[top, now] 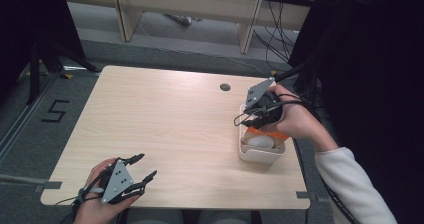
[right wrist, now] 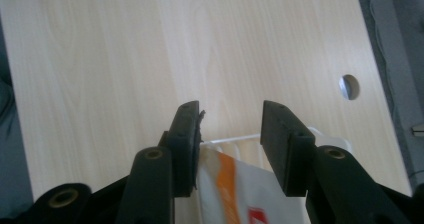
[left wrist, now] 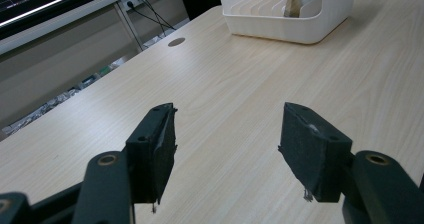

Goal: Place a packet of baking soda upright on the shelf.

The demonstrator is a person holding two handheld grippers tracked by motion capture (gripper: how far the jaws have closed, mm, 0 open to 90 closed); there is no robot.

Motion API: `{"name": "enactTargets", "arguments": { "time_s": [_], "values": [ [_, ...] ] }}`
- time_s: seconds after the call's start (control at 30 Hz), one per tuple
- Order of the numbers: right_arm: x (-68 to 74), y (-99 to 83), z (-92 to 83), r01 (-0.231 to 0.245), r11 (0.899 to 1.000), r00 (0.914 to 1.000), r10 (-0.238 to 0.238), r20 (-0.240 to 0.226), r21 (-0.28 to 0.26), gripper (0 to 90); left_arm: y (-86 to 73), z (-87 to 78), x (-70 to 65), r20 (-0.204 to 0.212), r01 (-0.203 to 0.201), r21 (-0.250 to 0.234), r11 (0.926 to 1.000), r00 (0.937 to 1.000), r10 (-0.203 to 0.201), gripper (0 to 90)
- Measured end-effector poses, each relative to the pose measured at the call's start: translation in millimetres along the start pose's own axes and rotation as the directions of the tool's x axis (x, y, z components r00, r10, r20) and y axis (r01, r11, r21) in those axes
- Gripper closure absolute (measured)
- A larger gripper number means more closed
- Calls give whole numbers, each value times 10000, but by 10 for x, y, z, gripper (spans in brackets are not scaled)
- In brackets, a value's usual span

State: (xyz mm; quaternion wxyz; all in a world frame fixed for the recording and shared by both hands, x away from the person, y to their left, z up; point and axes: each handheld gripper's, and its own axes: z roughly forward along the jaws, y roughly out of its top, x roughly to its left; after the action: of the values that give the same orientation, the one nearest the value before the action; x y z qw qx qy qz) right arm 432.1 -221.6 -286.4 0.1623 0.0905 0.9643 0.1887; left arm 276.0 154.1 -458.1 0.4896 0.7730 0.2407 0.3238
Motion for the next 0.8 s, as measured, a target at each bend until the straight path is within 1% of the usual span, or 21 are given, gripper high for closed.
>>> {"name": "enactTargets", "arguments": {
  "time_s": [0.03,0.07,0.1,0.13,0.17,0.2,0.23,0.27,0.33,0.4,0.43,0.47,0.5,0.53,0.57,0.6,0.63,0.7,0.73,0.77,0.8],
  "values": [
    [48,-6,37,-88,9999,10000,87,-50,-135,592,-1,0,1,1,3,22,10000,10000,-3,384],
    [80,-10,77,-43,9995,9999,38,-147,-318,583,-2,1,2,8,14,28,10000,10000,-14,383],
    [142,-23,109,-440,9983,9989,433,-204,-384,575,-3,2,2,21,11,44,10000,10000,-11,383],
    [184,-36,163,-372,9976,9987,351,-365,-581,571,-4,2,2,31,19,47,10000,10000,-19,383],
    [258,-57,212,-729,9956,9965,703,-448,-590,566,-4,3,2,42,26,52,10000,10000,-26,382],
    [306,-75,258,-782,9949,9957,747,-547,-643,564,-5,5,3,64,32,60,10000,10000,-32,382],
    [368,-103,330,-693,9949,9955,641,-701,-739,555,-8,7,2,76,49,60,10000,10000,-50,379],
    [478,-150,416,-985,9932,9923,934,-809,-621,558,-8,7,2,75,52,61,10000,10000,-52,379],
    [621,-226,556,-901,9946,9909,843,-1053,-513,571,-8,10,0,91,102,55,9999,9999,-102,378],
    [803,-321,700,-1235,9915,9852,1176,-1249,-407,578,-12,15,-5,127,91,119,9999,9999,-92,378],
    [890,-369,762,-1383,9895,9824,1317,-1328,-421,578,-13,17,-4,144,66,156,9999,9999,-68,377],
    [964,-424,849,-1219,9901,9840,1115,-1389,-689,580,-14,20,-3,152,62,161,9999,9999,-64,376],
    [1036,-469,899,-1398,9874,9818,1284,-1401,-747,584,-14,21,-2,157,60,166,9998,9999,-63,376],
    [1102,-505,928,-1809,9806,9765,1699,-1329,-756,584,-18,24,-4,166,136,182,9997,9998,-139,375],
    [1164,-558,989,-1791,9799,9767,1663,-1355,-883,581,-21,26,-3,176,145,196,9997,9997,-149,375],
    [1207,-590,1019,-1917,9769,9738,1773,-1424,-947,581,-24,26,-2,159,137,225,9997,9998,-140,375],
    [1254,-634,1056,-2065,9731,9719,1920,-1363,-1018,572,-25,26,6,142,0,283,9996,9999,-4,375],
    [1344,-722,1122,-2489,9637,9603,2326,-1542,-964,556,-27,29,6,146,3,292,9996,9999,-8,375],
    [1365,-762,1170,-2414,9649,9599,2217,-1719,-1037,552,-27,29,6,156,-5,280,9996,9999,1,375],
    [1387,-799,1208,-2491,9635,9575,2299,-1741,-980,551,-27,26,8,184,-56,293,9996,9998,51,374],
    [1396,-834,1241,-2510,9625,9574,2310,-1735,-1034,551,-28,24,8,199,-64,307,9995,9998,58,374]
  ]
}}
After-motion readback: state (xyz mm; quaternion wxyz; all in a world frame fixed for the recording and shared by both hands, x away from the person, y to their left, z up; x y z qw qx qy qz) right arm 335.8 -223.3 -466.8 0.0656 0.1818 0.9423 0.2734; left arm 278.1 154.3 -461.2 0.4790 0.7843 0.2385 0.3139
